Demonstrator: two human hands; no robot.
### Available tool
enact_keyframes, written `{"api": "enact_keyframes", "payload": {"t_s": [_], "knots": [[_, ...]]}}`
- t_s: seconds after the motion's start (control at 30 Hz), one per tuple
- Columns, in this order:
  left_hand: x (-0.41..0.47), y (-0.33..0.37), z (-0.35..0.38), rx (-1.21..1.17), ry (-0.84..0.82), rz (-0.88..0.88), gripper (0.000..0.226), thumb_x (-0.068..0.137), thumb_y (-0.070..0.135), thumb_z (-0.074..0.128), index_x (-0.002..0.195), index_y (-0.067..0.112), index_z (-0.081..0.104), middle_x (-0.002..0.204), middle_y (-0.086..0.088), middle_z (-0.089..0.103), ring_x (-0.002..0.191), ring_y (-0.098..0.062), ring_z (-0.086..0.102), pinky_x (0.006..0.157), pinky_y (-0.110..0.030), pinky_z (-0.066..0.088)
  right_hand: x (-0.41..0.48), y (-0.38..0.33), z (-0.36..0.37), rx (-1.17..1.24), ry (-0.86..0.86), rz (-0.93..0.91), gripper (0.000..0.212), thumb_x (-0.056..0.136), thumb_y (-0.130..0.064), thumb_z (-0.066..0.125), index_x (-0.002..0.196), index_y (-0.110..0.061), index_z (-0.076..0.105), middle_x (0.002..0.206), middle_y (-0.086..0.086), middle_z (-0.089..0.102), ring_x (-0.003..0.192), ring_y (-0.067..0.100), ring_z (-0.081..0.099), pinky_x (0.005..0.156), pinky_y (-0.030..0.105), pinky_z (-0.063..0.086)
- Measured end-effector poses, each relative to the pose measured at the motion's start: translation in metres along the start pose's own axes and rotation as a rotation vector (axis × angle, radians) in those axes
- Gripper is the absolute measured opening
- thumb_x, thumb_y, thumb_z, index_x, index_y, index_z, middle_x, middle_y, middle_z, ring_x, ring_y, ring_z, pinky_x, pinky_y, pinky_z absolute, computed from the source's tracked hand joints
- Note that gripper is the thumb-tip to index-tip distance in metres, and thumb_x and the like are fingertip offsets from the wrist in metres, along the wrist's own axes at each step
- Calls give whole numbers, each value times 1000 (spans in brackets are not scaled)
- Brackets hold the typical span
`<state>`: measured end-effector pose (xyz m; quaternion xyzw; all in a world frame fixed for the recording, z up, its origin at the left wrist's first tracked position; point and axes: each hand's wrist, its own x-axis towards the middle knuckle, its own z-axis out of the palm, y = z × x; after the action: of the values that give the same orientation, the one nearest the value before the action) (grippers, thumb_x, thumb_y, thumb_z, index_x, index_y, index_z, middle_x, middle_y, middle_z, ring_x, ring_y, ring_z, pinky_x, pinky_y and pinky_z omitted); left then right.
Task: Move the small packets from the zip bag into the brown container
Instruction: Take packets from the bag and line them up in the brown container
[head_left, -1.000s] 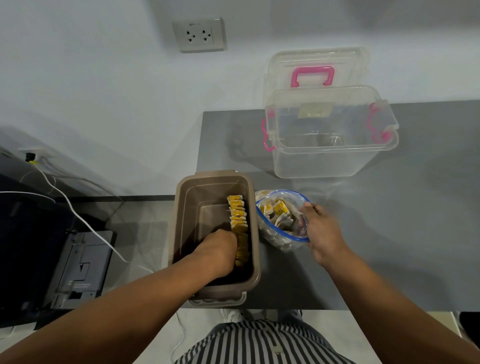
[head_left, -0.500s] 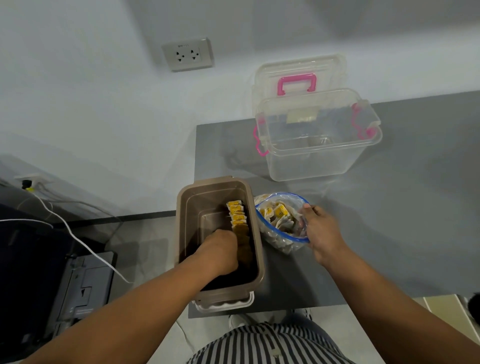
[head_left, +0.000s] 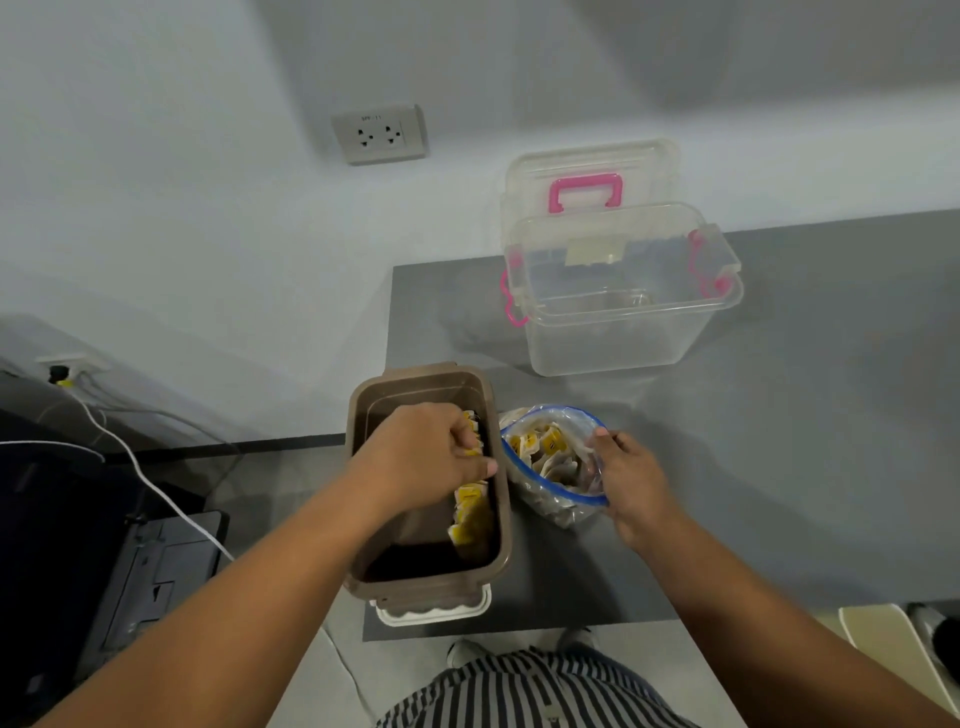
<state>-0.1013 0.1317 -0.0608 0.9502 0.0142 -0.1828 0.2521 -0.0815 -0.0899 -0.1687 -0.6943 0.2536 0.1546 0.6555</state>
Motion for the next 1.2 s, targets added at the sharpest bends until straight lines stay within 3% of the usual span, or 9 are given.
{"api": "enact_keyframes", "payload": {"t_s": [0.13,0.23,0.4,0.5,0.57,0.77,1.0,1.1,1.2], "knots": [[1,30,8,-14,116,195,15,88,38,72,98,26,70,88,13,67,84,-2,63,79,-22,54,1,-1,-9,-5,-13,-1,29,105,-33,51,97,-9,67,94,18,71,88,31,70,86,50,60],[15,52,26,42,128,281,15,91,31,70,102,21,73,91,8,71,84,-5,65,81,-28,54,1,-3,-16,-18,-26,-20,31,105,-31,51,93,-7,65,71,5,59,61,15,55,61,32,48],[43,79,58,292,-15,279,18,91,17,64,102,21,77,98,0,74,91,-19,67,82,-31,52,2,2,-28,20,-74,-47,33,105,-29,51,95,0,63,67,8,59,63,21,56,63,40,52],[49,92,69,446,-173,269,24,89,9,60,104,17,77,101,-4,71,93,-23,66,74,-28,46,1,6,-35,-6,-100,-60,28,105,-27,51,87,-7,59,65,5,57,59,18,54,59,33,47],[52,97,75,490,-226,236,26,88,7,58,106,14,76,104,-7,69,93,-27,66,78,-30,49,2,8,-38,-17,-117,-75,28,105,-26,52,83,-10,57,70,7,59,64,20,56,62,33,48],[56,93,92,638,-140,217,14,91,15,64,100,7,70,87,-7,54,82,-26,59,68,-33,45,5,13,-39,-78,-150,-90,28,106,-25,49,82,-12,58,65,-1,62,50,4,57,48,17,44],[57,88,95,535,-131,243,11,90,4,58,94,7,68,97,-11,70,90,-27,67,71,-31,50,8,12,-40,-59,-144,-87,26,106,-26,50,86,-13,61,77,8,68,69,19,64,57,26,50],[59,87,86,430,-94,269,21,86,2,59,101,14,68,99,-4,69,88,-21,63,75,-29,48,11,11,-41,-50,-151,-85,26,106,-28,50,91,-10,61,81,14,68,74,27,65,62,30,51],[60,82,79,284,-40,240,24,82,1,58,93,21,64,92,4,65,82,-15,58,73,-28,49,14,10,-41,-63,-158,-79,27,105,-31,50,92,-10,62,87,22,71,79,35,70,68,38,54]]}}
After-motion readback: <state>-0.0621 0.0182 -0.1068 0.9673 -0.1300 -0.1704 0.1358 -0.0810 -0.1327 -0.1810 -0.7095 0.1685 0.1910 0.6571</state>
